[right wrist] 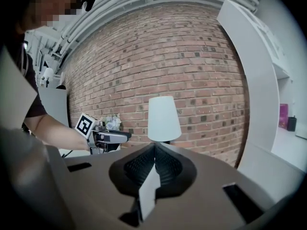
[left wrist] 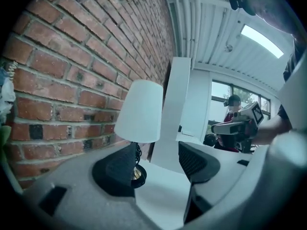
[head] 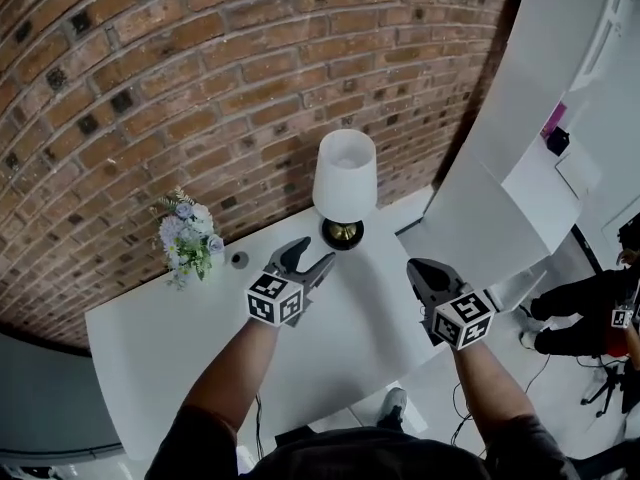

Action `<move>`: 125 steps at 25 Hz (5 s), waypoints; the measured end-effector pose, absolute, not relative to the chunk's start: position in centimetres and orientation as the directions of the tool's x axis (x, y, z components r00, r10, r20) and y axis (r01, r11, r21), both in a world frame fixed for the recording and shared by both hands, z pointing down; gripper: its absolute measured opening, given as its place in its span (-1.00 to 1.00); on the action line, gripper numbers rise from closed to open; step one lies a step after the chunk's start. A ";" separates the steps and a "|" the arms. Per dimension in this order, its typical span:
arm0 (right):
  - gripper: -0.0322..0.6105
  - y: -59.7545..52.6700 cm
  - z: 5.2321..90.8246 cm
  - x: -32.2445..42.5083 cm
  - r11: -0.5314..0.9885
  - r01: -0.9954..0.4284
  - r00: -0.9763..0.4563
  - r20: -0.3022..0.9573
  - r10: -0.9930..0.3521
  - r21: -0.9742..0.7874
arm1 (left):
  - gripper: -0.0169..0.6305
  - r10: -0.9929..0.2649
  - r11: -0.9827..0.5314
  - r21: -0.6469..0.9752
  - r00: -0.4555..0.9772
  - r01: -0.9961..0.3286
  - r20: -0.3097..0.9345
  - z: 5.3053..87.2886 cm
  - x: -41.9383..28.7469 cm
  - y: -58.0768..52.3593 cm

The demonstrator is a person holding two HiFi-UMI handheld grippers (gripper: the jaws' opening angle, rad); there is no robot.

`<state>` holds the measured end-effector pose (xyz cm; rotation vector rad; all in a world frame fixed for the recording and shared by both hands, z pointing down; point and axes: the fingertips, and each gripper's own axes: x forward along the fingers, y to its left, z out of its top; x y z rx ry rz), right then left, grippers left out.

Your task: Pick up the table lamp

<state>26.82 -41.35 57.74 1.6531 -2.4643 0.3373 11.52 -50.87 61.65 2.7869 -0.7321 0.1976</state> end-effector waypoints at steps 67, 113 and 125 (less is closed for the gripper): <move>-0.92 -46.9 58.2 28.0 0.372 -0.919 -0.393 0.217 -0.893 -0.134 | -0.64 -0.488 -0.861 -0.006 0.824 -0.508 0.287 61.0 18.5 -60.9; -0.92 -47.7 28.1 26.4 0.351 -0.935 -0.339 0.177 -0.924 0.044 | -0.64 -0.531 -0.844 -0.035 0.826 -0.535 0.189 25.0 11.6 -55.2; -0.92 -47.0 24.4 25.6 0.366 -0.929 -0.355 0.148 -0.923 0.061 | -0.64 -0.505 -0.861 -0.027 0.847 -0.508 0.165 21.6 12.1 -53.5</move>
